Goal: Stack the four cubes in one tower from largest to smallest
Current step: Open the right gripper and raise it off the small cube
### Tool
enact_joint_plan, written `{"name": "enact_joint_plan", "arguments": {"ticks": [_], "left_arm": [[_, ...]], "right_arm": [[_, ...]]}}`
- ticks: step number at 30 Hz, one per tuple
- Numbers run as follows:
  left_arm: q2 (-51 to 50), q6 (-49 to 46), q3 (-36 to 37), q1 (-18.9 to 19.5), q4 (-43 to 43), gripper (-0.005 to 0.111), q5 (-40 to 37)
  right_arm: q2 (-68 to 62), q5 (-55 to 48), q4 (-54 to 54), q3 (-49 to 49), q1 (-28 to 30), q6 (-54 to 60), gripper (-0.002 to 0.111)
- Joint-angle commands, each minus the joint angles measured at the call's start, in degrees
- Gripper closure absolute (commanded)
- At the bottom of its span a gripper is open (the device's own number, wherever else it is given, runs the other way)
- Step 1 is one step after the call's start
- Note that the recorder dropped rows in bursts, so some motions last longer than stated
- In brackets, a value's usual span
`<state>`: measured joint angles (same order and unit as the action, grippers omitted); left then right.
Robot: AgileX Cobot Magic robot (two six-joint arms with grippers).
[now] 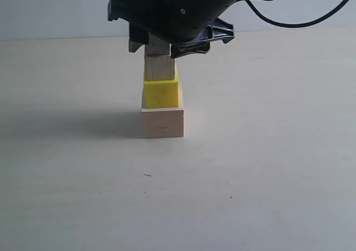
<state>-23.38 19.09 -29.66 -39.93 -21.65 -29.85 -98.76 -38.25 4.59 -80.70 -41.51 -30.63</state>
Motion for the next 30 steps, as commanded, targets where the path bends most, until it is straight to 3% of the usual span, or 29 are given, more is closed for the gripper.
{"name": "enact_joint_plan", "arguments": {"ticks": [1,11,13,16,17,20,26,30], "left_arm": [[0.3,0.6,0.1,0.0,-0.3,0.107,0.6],[0.3,0.6,0.1,0.0,-0.3,0.107,0.4],[0.3,0.6,0.1,0.0,-0.3,0.107,0.4],[0.3,0.6,0.1,0.0,-0.5,0.107,0.4],[0.3,0.6,0.1,0.0,-0.5,0.107,0.4],[0.3,0.6,0.1,0.0,-0.6,0.107,0.2],[0.3,0.6,0.1,0.0,-1.5,0.107,-0.7],[0.3,0.6,0.6,0.0,-1.6,0.107,-0.5]], "right_arm": [[0.1,0.0,-0.7,-0.3,0.2,0.7,0.043],[8.4,-7.4,-7.9,-0.3,0.2,1.1,0.045],[10.8,-9.3,-9.6,-0.3,0.2,3.0,0.057],[12.2,-16.1,-6.7,-0.3,0.2,16.0,0.098],[12.2,-17.6,-6.1,-0.3,0.2,17.7,0.106],[12.3,-20.1,-2.2,0.6,0.2,23.4,0.108],[18.6,-1.5,8.9,12.7,0.2,28.1,0.108],[25.9,14.0,12.1,26.8,0.2,29.3,0.108]]}}
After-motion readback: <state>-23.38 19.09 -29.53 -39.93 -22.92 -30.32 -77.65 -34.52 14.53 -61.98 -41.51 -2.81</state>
